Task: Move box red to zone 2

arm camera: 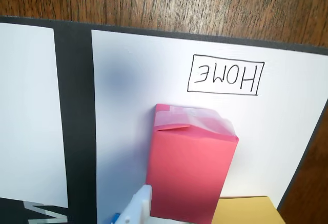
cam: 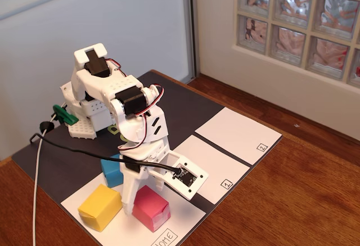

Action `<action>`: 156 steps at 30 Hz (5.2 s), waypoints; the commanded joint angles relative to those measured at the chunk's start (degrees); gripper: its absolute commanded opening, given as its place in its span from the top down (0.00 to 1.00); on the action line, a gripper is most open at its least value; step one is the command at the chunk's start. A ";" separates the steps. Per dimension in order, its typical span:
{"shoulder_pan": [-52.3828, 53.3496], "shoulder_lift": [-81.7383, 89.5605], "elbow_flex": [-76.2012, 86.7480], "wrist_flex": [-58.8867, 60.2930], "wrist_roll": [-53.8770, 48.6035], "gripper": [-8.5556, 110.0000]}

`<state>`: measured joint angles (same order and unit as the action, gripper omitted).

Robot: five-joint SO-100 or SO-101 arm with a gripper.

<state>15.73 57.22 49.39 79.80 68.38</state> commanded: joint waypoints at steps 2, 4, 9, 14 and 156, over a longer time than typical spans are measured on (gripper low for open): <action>-0.62 3.87 0.00 0.62 1.76 0.54; -0.79 5.45 2.99 0.09 2.81 0.54; -1.41 15.47 22.15 -9.67 3.16 0.54; -1.49 14.77 23.82 -11.43 2.72 0.54; -53.96 29.88 45.88 -18.54 39.73 0.93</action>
<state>-37.53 87.54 96.24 62.58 106.88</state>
